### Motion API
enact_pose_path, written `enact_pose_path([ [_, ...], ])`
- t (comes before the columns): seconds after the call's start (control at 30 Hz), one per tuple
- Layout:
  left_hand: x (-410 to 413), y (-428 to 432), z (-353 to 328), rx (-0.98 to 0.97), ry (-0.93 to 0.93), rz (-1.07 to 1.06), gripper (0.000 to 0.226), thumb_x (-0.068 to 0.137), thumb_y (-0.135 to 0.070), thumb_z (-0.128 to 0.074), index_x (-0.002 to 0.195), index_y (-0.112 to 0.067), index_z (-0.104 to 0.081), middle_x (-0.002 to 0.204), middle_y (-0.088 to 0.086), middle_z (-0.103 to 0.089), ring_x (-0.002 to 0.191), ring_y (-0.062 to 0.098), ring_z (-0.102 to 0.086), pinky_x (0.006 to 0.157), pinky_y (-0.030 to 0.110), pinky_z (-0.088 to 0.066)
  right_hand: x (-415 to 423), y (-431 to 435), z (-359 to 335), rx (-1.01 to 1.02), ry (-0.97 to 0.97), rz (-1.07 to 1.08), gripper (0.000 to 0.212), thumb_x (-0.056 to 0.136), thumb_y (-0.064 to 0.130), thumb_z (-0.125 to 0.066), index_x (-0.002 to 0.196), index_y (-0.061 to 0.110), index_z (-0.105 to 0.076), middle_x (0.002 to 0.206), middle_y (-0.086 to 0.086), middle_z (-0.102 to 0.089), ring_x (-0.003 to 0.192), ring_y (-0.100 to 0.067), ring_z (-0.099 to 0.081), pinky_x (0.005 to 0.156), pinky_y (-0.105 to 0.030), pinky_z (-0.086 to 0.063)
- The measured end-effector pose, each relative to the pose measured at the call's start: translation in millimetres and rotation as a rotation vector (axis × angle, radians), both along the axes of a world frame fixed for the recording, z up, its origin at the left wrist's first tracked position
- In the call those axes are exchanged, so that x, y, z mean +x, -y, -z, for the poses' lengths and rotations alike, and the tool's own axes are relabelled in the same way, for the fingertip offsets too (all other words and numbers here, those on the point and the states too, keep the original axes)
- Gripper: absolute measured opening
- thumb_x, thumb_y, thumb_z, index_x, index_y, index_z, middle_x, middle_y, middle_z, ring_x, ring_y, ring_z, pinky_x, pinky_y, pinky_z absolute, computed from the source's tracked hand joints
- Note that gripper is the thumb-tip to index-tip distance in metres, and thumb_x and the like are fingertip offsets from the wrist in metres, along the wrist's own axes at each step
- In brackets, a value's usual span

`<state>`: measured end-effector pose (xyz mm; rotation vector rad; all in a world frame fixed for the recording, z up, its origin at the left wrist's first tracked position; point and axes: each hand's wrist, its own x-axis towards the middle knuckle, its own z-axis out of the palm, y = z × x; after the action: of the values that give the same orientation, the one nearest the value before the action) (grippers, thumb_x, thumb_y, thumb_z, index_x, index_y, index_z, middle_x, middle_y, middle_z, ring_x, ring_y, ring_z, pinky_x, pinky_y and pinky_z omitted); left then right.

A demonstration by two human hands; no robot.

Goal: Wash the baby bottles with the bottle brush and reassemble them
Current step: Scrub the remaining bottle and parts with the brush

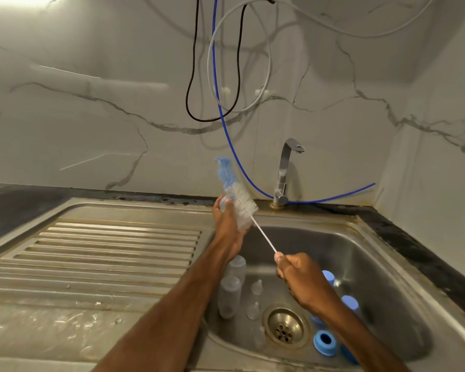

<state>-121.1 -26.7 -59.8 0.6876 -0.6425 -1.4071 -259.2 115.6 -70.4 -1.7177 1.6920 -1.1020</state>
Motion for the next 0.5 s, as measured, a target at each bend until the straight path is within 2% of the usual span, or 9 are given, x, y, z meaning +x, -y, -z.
enact_pose_path([
  [0.13, 21.1, 14.6, 8.6, 0.049, -0.064, -0.121, 0.036, 0.109, -0.027, -0.048, 0.143, -0.018, -0.042, 0.134, 0.022, -0.059, 0.101, 0.027, -0.067, 0.073, 0.044, -0.062, -9.8, -11.6, 8.7, 0.100, -0.052, -0.085, 0.050, 0.106, 0.034, -0.045, 0.059, 0.016, -0.047, 0.049, 0.003, -0.034, 0.041, -0.006, -0.028, 0.052, -0.031, -0.028],
  [0.23, 11.1, 3.5, 2.1, 0.017, -0.008, -0.013, 0.042, 0.105, -0.028, -0.055, 0.143, -0.026, -0.038, 0.128, 0.017, -0.060, 0.108, 0.032, -0.067, 0.080, 0.050, -0.062, -6.6, -2.0, -2.1, 0.091, 0.007, -0.036, 0.051, 0.107, 0.035, -0.044, 0.059, 0.018, -0.049, 0.045, 0.006, -0.035, 0.037, -0.005, -0.029, 0.044, -0.022, -0.026],
  [0.33, -0.4, -3.9, -2.3, 0.003, 0.017, 0.039, 0.043, 0.103, -0.027, -0.059, 0.141, -0.030, -0.040, 0.124, 0.015, -0.060, 0.106, 0.033, -0.068, 0.077, 0.048, -0.063, -2.8, -3.7, -8.4, 0.135, 0.140, -0.021, 0.050, 0.107, 0.035, -0.043, 0.062, 0.015, -0.047, 0.047, 0.002, -0.033, 0.035, -0.008, -0.026, 0.036, -0.019, -0.021],
  [0.43, 13.7, 7.2, 2.9, 0.038, -0.055, -0.034, 0.046, 0.104, -0.026, -0.059, 0.145, -0.024, -0.039, 0.127, 0.019, -0.061, 0.112, 0.037, -0.066, 0.085, 0.056, -0.060, -7.3, -20.7, -5.1, 0.275, 0.163, -0.104, 0.048, 0.106, 0.038, -0.043, 0.064, 0.015, -0.045, 0.049, -0.001, -0.030, 0.038, -0.011, -0.022, 0.037, -0.020, -0.018],
  [0.5, 20.4, 6.8, 6.4, 0.059, -0.056, -0.005, 0.046, 0.104, -0.026, -0.059, 0.146, -0.023, -0.039, 0.129, 0.020, -0.061, 0.113, 0.036, -0.067, 0.086, 0.055, -0.060, -9.1, -20.5, -5.1, 0.290, 0.160, -0.095, 0.048, 0.106, 0.038, -0.043, 0.064, 0.015, -0.045, 0.049, -0.001, -0.030, 0.038, -0.011, -0.021, 0.038, -0.020, -0.018],
])
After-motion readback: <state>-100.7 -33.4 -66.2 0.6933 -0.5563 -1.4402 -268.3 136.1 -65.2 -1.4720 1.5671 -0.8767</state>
